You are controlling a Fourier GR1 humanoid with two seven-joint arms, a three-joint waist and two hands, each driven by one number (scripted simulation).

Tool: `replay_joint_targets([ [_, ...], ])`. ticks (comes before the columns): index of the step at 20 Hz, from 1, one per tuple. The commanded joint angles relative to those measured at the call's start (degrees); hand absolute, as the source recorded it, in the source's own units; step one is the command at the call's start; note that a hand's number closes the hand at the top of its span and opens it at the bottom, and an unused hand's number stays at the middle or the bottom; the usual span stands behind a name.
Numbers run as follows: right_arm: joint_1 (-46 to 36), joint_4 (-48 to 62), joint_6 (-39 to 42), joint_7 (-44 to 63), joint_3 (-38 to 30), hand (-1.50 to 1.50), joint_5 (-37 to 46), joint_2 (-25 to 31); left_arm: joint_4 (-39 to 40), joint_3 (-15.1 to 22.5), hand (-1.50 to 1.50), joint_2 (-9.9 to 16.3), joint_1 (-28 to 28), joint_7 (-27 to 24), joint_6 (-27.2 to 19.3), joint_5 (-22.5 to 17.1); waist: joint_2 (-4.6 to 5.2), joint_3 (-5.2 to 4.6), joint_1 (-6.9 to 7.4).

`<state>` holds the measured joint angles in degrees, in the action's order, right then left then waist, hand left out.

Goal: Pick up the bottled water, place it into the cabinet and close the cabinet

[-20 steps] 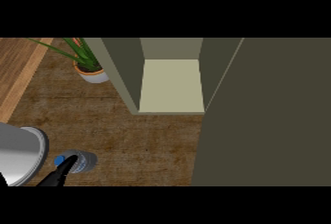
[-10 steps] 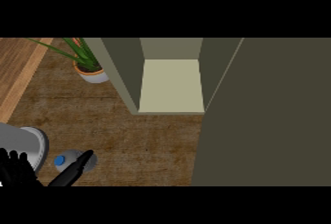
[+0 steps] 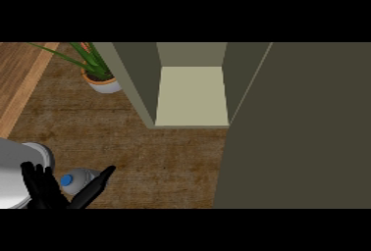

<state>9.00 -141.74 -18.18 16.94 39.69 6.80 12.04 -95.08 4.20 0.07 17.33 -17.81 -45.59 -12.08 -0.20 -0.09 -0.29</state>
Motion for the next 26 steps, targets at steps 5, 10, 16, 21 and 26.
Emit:
replay_joint_targets([
  [5, 1.84, -6.61, 0.20, 1.60, -1.38, -1.50, 3.01, 3.60, 14.44, -5.18, -1.50, -0.07, -5.69, -10.88, 4.38, -10.12, 0.09, 0.05, -0.16],
  [10, 0.16, -5.92, -0.10, 3.63, 0.99, -1.50, 5.49, 2.75, 18.37, -3.21, -1.50, -0.07, -3.97, -19.10, 4.69, -14.46, 0.05, 0.04, 0.10],
  [16, 3.88, -5.59, -0.89, -2.26, 3.33, -1.50, 5.42, 4.94, 27.40, -2.77, -1.50, -0.07, -10.91, -22.60, 2.60, -19.67, 0.03, 0.07, -0.41],
  [21, 1.65, -9.39, -1.98, 3.56, 0.95, -1.50, 5.19, 6.16, 29.22, -3.39, -1.50, -0.07, -6.90, -30.65, 7.92, -23.98, 0.04, 0.03, 0.00],
  [26, -2.19, -7.53, -3.38, 6.48, 2.53, -1.50, 6.99, 4.02, 31.14, -2.37, -1.50, -0.07, -9.83, -33.13, 9.32, -26.42, 0.07, 0.00, 0.11],
])
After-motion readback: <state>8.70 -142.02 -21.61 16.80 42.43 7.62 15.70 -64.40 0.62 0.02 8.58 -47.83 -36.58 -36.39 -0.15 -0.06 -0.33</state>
